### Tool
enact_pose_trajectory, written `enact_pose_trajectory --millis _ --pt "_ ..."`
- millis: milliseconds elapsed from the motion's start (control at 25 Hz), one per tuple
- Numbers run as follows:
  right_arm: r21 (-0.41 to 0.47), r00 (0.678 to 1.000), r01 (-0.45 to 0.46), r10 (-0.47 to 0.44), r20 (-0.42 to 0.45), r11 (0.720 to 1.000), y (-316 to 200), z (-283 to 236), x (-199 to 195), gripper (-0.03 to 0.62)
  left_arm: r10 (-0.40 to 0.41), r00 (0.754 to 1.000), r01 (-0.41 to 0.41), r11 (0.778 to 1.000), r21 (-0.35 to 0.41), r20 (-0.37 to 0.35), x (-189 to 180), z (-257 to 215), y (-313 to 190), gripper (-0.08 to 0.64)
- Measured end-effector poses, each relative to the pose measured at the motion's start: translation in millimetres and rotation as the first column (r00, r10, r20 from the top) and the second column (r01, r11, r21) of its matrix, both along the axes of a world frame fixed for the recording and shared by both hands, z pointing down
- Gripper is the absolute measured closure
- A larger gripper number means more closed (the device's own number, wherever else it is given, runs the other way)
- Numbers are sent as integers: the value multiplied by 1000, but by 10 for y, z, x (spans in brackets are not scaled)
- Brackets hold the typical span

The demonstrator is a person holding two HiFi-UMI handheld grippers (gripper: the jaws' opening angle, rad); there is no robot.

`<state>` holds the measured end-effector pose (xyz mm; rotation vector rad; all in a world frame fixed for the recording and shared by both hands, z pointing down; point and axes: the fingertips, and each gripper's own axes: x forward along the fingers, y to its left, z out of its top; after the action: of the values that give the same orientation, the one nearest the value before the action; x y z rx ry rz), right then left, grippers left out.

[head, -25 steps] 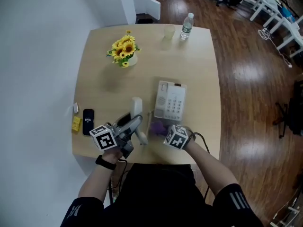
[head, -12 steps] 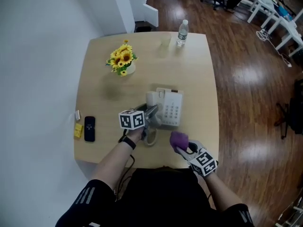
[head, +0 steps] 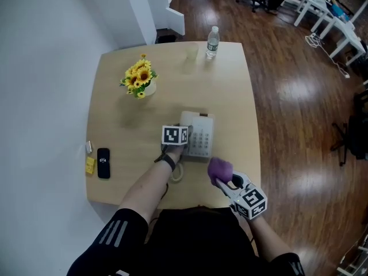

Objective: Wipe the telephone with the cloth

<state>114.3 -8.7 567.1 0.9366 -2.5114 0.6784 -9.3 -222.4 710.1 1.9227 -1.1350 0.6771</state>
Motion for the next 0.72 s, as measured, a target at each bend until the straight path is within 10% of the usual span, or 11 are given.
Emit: enact_pose_trajectory --millis 440,720 --pt "14 998 -18 17 53 1000 -103 -162 -20 460 -21 987 20 1000 4 158 6 107 -21 324" --pt "20 992 -21 18 127 1000 -159 -289 -86 459 65 997 -68 995 68 47 20 -84 75 281"
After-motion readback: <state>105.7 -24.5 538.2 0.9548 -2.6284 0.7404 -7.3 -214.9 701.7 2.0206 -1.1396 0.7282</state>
